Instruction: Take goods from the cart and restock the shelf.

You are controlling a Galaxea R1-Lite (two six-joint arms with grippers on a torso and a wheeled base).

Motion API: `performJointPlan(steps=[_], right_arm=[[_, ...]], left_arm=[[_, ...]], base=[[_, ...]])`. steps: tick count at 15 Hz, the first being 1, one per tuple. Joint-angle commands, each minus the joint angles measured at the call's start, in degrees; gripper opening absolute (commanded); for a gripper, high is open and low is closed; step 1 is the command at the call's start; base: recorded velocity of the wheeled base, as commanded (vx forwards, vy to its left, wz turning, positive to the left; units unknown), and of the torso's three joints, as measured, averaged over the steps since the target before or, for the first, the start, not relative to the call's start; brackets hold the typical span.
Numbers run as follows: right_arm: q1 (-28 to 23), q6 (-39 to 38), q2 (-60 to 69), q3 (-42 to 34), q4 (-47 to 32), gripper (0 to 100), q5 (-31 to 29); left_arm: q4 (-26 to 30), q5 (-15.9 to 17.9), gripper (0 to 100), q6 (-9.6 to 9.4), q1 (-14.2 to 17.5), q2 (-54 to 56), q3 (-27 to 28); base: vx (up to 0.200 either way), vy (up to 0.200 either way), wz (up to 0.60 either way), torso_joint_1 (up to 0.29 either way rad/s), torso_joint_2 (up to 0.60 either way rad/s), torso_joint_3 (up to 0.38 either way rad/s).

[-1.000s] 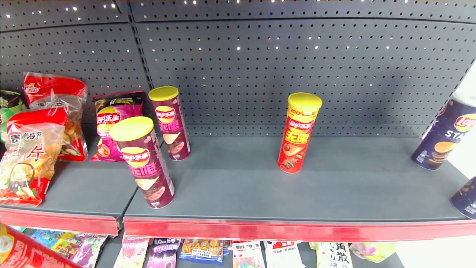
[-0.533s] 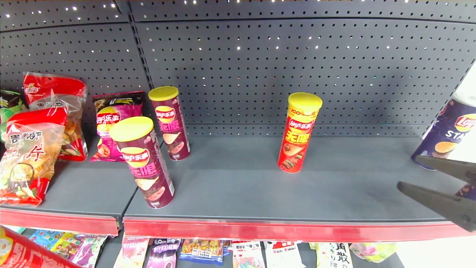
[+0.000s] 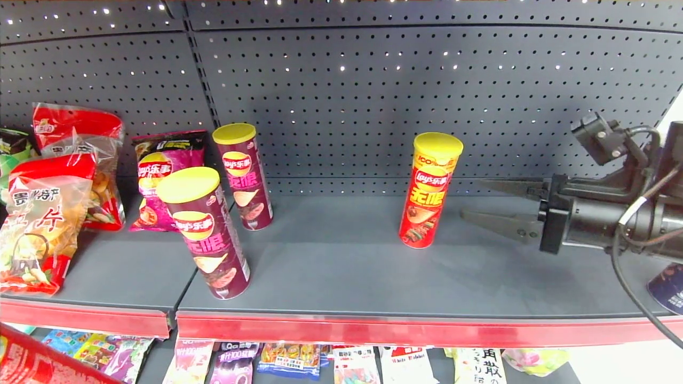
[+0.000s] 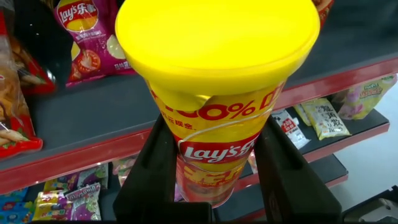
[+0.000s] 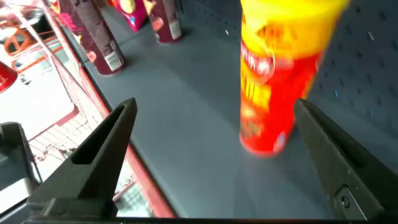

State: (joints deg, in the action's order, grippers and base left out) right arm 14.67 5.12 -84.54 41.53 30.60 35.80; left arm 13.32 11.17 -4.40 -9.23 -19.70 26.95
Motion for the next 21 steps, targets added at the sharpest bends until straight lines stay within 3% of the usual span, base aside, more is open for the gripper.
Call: performJointPlan(steps=[1,4,14,21], right_arm=[[0.01,0.42,-6.60,1.62,2.80,100,0.93],[-0.08,1.30,-9.94,2.76,6.84,100,0.93],[-4.21,3.93,-13.98,4.17,7.19,100,0.76],[-2.62,4.02,-17.06,9.62,7.19,100,2.60]], left_arm=[[0.04,0.00,0,0.01,0.00,0.10,0.20],[0.04,-0.09,0,0.01,0.00,-0.16,1.00],[0.04,0.00,0,-0.87,0.00,-0.43,1.52],[0.04,0.00,0,-1.05,0.00,-0.43,1.61]], base=[[0.000,0.000,0.00,0.000,0.00,0.000],[0.000,0.000,0.00,0.000,0.00,0.000],[0.000,0.000,0.00,0.000,0.00,0.000],[0.000,0.000,0.00,0.000,0.00,0.000]])
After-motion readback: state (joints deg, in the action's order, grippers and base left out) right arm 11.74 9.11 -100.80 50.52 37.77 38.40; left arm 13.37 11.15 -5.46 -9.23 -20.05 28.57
